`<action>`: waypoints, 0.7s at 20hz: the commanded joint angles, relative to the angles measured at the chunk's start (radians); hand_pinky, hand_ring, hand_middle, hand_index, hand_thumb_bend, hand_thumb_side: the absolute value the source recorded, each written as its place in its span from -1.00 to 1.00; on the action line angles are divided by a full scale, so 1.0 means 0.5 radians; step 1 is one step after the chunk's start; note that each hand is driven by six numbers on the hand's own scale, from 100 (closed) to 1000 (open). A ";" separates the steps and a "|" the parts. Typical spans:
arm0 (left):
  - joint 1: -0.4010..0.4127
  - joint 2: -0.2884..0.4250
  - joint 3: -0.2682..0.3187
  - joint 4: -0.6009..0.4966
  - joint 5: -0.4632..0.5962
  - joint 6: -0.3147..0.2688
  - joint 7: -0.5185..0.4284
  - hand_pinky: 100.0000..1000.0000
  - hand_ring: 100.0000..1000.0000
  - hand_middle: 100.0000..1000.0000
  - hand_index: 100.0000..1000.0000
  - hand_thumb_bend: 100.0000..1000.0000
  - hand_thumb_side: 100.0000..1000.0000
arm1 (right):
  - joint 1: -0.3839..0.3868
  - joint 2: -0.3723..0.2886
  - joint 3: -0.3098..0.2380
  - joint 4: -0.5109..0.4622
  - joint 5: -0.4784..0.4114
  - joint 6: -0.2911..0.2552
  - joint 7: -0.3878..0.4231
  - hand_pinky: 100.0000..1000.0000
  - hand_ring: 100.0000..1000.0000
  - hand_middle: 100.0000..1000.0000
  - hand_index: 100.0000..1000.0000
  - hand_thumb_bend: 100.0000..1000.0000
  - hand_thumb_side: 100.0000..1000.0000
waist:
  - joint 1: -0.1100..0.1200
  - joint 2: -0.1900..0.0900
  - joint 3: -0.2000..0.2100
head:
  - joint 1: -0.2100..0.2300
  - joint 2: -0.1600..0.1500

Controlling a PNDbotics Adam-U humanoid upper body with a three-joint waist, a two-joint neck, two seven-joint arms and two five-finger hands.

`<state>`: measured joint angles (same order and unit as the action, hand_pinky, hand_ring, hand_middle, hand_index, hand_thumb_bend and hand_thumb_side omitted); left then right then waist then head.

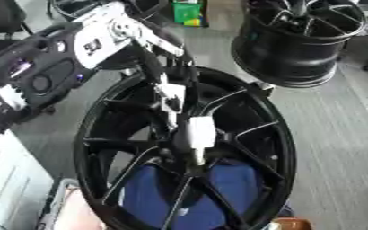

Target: Pull the pin out of the wheel hub.

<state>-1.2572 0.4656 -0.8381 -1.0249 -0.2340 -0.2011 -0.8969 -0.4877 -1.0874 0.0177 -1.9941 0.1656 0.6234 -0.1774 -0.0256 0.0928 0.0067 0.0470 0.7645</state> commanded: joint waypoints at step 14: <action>0.010 0.086 0.042 -0.154 -0.027 0.165 -0.020 0.28 0.24 0.09 0.40 -0.22 -0.25 | -0.014 -0.035 -0.045 -0.012 -0.002 -0.010 -0.059 0.74 0.45 0.41 0.68 -1.00 -1.00 | 0.001 -0.013 -0.011 | -0.016 0.011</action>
<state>-1.2345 0.4836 -0.8278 -1.0874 -0.2414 -0.1251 -0.9079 -0.4838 -1.0857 0.0127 -1.9941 0.1654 0.6193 -0.2009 -0.0236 0.0986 0.0018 0.0368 0.7646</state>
